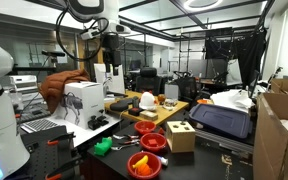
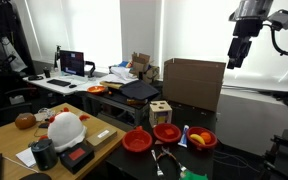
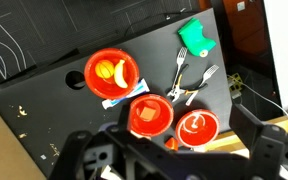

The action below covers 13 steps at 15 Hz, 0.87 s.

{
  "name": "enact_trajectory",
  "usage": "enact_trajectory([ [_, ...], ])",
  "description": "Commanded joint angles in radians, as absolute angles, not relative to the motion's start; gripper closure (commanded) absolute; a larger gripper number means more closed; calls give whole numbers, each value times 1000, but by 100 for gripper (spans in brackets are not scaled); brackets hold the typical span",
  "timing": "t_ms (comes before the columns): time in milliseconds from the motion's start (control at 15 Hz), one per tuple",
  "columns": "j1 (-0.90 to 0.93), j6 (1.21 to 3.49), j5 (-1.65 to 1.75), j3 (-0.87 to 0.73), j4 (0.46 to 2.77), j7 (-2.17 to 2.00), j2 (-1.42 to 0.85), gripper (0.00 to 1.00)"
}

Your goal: Pick up the banana plush toy and put it in the bowl

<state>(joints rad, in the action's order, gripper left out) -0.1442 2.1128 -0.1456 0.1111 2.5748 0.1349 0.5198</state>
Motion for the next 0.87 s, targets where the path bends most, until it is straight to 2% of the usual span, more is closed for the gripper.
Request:
enact_trajectory([
  [0,-77,2081,-62,65,2548,109,497,0],
  [800,-26,2111,-44,27,2572,118,501,0],
])
